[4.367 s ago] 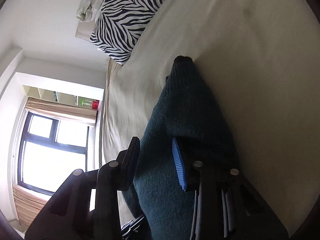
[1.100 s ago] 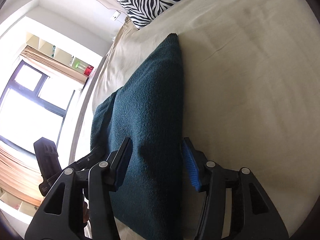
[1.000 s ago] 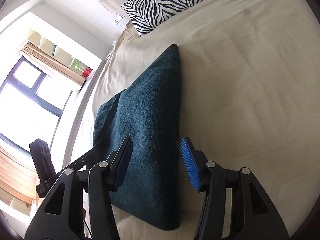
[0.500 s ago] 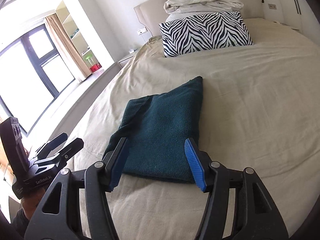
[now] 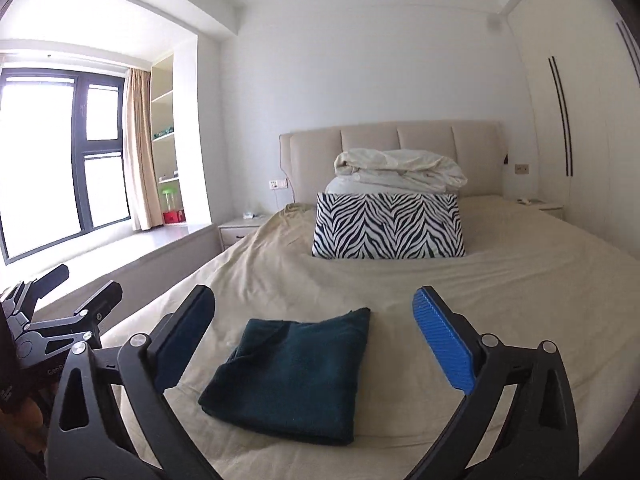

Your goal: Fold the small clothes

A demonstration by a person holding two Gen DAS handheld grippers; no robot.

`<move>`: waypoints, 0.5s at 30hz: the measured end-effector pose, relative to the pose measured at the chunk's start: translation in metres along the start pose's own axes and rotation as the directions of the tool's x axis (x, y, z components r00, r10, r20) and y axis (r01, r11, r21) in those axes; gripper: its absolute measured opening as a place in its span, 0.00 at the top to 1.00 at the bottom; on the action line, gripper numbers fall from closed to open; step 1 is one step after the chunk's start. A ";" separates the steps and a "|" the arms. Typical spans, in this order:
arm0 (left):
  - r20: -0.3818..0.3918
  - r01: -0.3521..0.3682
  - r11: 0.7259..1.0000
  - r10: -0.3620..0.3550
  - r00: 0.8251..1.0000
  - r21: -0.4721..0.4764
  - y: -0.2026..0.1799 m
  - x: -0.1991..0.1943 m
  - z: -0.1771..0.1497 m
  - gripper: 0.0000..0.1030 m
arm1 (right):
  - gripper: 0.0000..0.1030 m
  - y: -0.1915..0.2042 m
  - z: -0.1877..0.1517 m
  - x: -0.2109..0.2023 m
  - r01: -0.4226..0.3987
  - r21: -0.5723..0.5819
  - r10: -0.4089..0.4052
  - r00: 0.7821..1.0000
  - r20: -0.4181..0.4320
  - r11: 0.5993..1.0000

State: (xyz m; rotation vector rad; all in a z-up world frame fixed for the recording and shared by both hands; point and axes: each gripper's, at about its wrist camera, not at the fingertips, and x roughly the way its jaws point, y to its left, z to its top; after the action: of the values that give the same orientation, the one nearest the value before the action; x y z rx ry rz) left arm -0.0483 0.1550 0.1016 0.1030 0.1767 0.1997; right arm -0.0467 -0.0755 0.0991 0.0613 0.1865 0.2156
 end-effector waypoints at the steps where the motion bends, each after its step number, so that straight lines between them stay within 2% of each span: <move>1: -0.018 -0.003 1.000 0.003 1.000 0.018 0.000 -0.002 0.006 0.00 | 0.00 0.001 0.007 -0.008 0.003 0.008 -0.003 1.000 0.027 1.000; 6: -0.026 0.015 0.999 -0.016 1.000 -0.030 0.013 -0.021 0.025 0.00 | 0.00 0.003 0.050 -0.054 0.003 0.073 -0.011 0.994 0.111 0.997; 10: -0.143 0.023 0.997 -0.032 0.989 -0.069 0.017 -0.015 0.021 0.00 | 0.00 0.009 0.071 -0.087 0.022 0.045 -0.029 0.984 0.177 0.999; 11: -0.173 0.020 0.997 -0.032 0.984 -0.069 0.017 -0.011 0.016 0.00 | 0.00 0.011 0.071 -0.089 0.023 0.030 -0.028 0.987 0.159 0.999; 13: -0.234 0.033 0.996 -0.051 0.971 -0.078 0.018 -0.004 0.005 0.00 | 0.00 0.013 0.066 -0.084 0.023 0.016 -0.024 0.998 0.064 1.000; 15: -0.321 0.058 0.994 -0.084 0.943 -0.091 0.015 0.006 -0.011 0.00 | 0.00 0.013 0.053 -0.074 0.021 0.028 -0.020 0.999 -0.041 0.999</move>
State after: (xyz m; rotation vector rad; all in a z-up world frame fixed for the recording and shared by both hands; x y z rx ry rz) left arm -0.0470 0.1722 0.0919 -0.0173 0.5001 0.1502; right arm -0.1101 -0.0810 0.1656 0.0837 0.2304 0.1936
